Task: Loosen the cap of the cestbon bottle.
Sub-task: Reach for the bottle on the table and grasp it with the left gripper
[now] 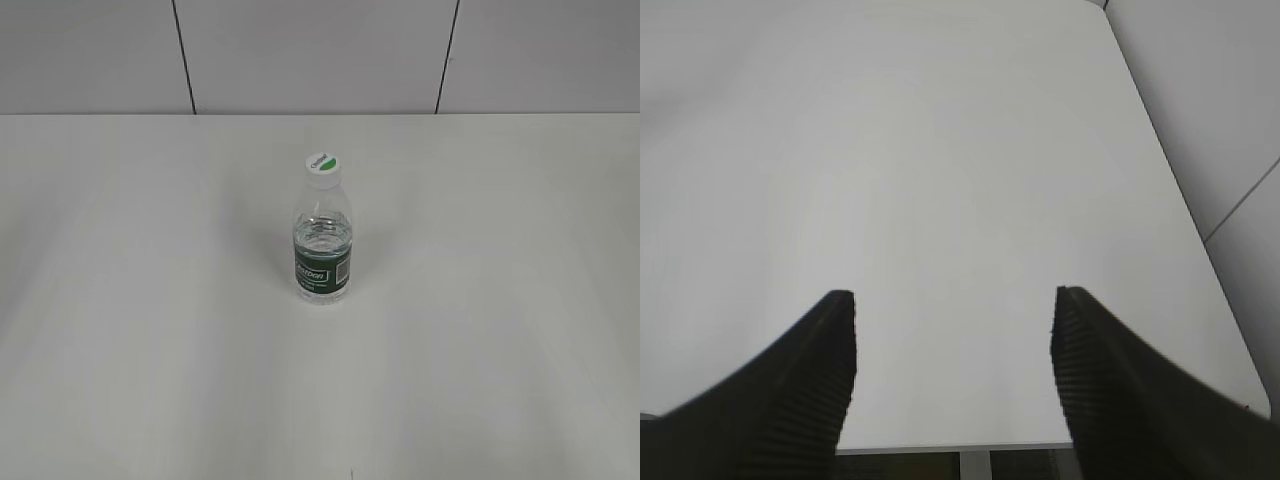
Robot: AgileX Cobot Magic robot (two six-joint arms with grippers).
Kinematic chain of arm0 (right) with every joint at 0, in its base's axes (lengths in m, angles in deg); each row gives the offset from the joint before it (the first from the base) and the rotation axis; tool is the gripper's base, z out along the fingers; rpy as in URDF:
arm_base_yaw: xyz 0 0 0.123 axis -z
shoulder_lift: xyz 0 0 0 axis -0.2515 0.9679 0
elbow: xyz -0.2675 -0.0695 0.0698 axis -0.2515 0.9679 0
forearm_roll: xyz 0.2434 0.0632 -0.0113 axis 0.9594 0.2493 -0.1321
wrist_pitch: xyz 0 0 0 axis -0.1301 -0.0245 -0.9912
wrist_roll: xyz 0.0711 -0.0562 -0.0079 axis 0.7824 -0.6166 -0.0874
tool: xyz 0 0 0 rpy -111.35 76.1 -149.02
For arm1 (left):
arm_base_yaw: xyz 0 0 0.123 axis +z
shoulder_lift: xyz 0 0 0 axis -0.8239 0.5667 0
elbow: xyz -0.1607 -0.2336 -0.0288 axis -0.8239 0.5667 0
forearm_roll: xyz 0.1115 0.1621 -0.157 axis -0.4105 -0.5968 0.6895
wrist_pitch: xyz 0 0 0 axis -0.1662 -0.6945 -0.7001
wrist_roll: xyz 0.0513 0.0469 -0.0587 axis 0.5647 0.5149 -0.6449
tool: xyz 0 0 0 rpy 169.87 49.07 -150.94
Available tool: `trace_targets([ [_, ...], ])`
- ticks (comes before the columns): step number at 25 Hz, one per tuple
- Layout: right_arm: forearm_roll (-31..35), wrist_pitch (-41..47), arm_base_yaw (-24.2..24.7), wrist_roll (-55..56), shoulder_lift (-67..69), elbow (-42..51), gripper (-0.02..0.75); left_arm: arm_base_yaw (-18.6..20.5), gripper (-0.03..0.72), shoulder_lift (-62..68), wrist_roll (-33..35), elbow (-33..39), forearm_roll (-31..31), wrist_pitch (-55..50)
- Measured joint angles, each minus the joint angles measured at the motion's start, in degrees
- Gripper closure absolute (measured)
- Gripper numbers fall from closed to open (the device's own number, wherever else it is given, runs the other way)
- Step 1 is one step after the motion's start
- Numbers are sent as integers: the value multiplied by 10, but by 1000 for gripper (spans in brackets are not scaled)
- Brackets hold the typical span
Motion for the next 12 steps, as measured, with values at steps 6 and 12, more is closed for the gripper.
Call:
trace_targets([
  [6, 0, 0, 0, 0, 0, 0, 265, -20, 449, 155, 0, 0, -6, 181],
  [12, 0, 0, 0, 1, 0, 0, 265, -35, 449, 300, -12, 0, -19, 309],
])
